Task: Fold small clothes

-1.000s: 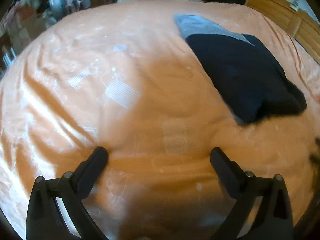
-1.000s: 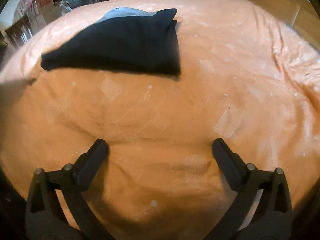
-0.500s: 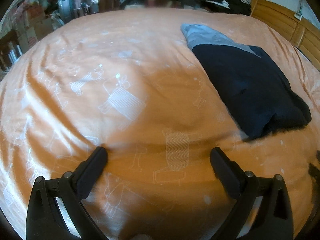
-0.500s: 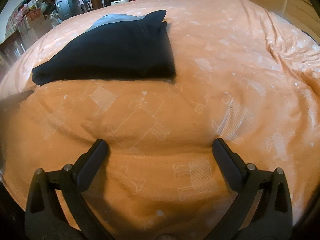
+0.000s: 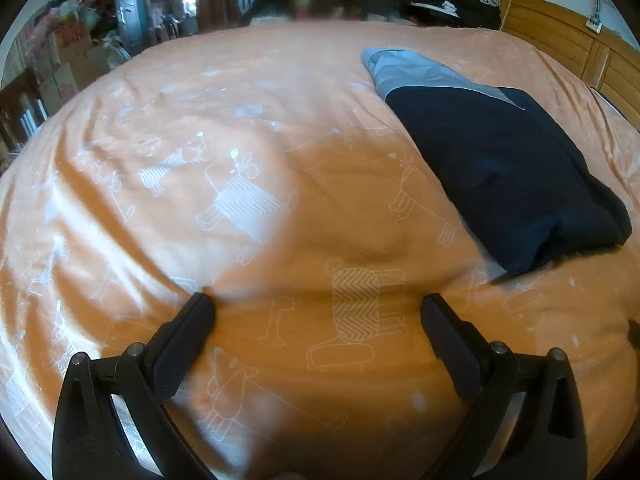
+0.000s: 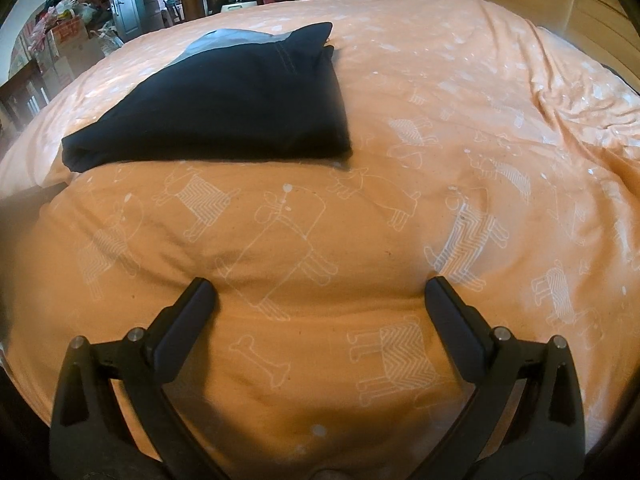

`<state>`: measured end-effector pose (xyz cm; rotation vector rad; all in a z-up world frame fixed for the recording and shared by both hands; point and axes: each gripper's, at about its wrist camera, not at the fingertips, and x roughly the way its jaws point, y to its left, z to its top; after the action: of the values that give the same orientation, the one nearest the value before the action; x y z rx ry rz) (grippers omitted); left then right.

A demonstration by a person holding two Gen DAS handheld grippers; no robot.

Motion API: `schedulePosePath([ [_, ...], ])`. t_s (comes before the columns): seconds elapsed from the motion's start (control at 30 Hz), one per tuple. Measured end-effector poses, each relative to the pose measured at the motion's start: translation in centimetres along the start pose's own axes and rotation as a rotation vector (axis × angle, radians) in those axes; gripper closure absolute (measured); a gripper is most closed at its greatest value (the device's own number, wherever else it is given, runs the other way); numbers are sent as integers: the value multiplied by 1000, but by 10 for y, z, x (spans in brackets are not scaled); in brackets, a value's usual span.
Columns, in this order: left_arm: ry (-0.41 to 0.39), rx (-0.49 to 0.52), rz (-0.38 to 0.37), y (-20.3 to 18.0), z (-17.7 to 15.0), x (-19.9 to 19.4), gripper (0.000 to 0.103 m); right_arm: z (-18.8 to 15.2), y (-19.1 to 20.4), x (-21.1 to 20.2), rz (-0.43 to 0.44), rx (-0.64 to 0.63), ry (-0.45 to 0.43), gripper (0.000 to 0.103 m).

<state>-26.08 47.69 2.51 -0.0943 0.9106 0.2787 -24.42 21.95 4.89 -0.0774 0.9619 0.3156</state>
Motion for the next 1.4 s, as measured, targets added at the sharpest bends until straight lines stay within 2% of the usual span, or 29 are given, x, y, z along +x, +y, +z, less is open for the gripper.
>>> schedulePosePath([
  [0.57, 21, -5, -16, -3, 4, -2, 0, 9, 4, 3, -26, 16, 32, 0],
  [0.7, 72, -43, -80, 7, 16, 0, 0, 24, 4, 8, -29, 19, 89, 0],
  [0.77, 64, -57, -84, 10, 22, -6, 0, 35, 5, 2, -33, 11, 106, 1],
  [0.83, 20, -79, -72, 10, 29, -22, 0, 50, 4, -21, -31, 15, 58, 1],
  [0.93, -92, -90, -71, 5, 42, -68, 0, 76, 12, -80, -40, 1, -81, 0],
  [1.03, -260, -77, -49, -5, 58, -144, 0, 102, 31, -162, -106, -16, -260, 0],
  [1.07, -298, -71, -53, -7, 58, -160, 0, 107, 35, -181, -102, -8, -306, 0],
  [1.1, -355, -59, -63, -11, 59, -186, 0, 112, 38, -201, -59, 11, -352, 0],
  [1.17, -412, -36, -78, -19, 58, -216, 0, 120, 41, -212, 27, 27, -361, 0],
  [1.2, -430, -24, -91, -24, 56, -229, 0, 125, 44, -212, 41, 23, -345, 0],
  [1.3, -448, -14, -117, -32, 54, -250, 0, 131, 56, -214, -7, -13, -349, 0],
  [1.4, -454, -9, -113, -38, 51, -262, 0, 132, 58, -217, 3, -7, -347, 0],
])
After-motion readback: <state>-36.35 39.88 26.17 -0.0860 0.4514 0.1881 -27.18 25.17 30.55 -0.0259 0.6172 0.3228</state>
